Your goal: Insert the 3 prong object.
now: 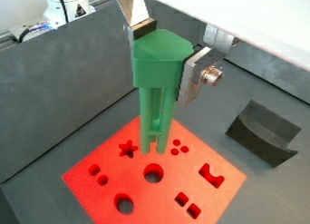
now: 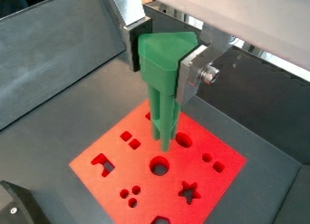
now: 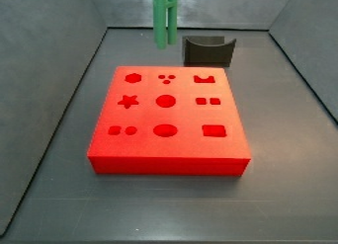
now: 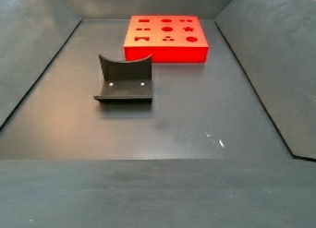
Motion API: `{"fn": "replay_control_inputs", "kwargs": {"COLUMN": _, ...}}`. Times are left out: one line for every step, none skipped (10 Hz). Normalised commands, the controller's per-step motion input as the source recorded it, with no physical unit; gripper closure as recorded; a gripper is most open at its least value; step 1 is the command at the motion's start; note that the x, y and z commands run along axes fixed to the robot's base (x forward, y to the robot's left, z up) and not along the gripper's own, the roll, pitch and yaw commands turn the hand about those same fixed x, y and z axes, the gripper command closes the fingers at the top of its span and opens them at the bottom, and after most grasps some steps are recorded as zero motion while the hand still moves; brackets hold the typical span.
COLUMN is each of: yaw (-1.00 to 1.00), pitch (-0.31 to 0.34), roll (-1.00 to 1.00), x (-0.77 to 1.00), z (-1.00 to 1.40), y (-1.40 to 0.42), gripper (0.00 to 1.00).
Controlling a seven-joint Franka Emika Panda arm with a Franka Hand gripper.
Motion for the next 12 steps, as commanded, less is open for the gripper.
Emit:
{"fn": "replay_control_inputs", "kwargs": {"yaw": 0.01, "pitch": -0.044, "roll": 0.00, "x": 0.09, "z": -0.07, "y": 0.03, "gripper": 1.00}}
{"fn": "replay_control_inputs", "kwargs": {"yaw": 0.20, "pitch": -0.047, "roll": 0.00, "x": 0.24, "z": -0.07, "y": 0.52, "gripper": 1.00}}
{"fn": "replay_control_inputs", "kwargs": {"yaw": 0.37, "pitch": -0.066, "roll": 0.00, "x": 0.18, "z": -0.16, "y": 0.63, "gripper": 1.00}}
{"fn": "replay_control_inputs", "kwargs": {"yaw": 0.45, "pitch": -0.049, "roll": 0.00, "x": 0.10, "z": -0.14, "y": 0.59, "gripper": 1.00}}
{"fn": "replay_control_inputs", "kwargs": {"yaw": 0.58, "pitch": -0.067, "roll": 0.00, "x": 0.00, "z": -0.24, "y": 0.52, "gripper": 1.00}}
{"fn": "replay_control_inputs", "kwargs": {"yaw": 0.44, "pitch": -0.031, "roll": 0.00, "x": 0.06, "z": -0.63, "y": 0.24, "gripper": 1.00}}
{"fn": "replay_control_inputs", "kwargs": {"yaw": 0.39, "pitch": 0.000, "roll": 0.08, "x": 0.11, "z": -0.68, "y": 0.18, "gripper": 1.00}}
{"fn": "replay_control_inputs", "kwargs": {"yaw": 0.41, "pitch": 0.000, "roll": 0.08, "x": 0.13, "z": -0.62, "y": 0.18, "gripper": 1.00}}
{"fn": "replay_control_inputs", "kwargs": {"yaw": 0.44, "pitch": 0.000, "roll": 0.11, "x": 0.22, "z": -0.53, "y": 0.11, "gripper": 1.00}}
{"fn": "replay_control_inputs", "kwargs": {"yaw": 0.42, "pitch": 0.037, "roll": 0.24, "x": 0.24, "z": -0.37, "y": 0.06, "gripper": 1.00}}
{"fn": "replay_control_inputs", "kwargs": {"yaw": 0.33, "pitch": 0.087, "roll": 0.25, "x": 0.11, "z": -0.35, "y": 0.00, "gripper": 1.00}}
{"fn": "replay_control_inputs", "kwargs": {"yaw": 0.31, "pitch": 0.136, "roll": 0.31, "x": 0.04, "z": -0.31, "y": 0.00, "gripper": 1.00}}
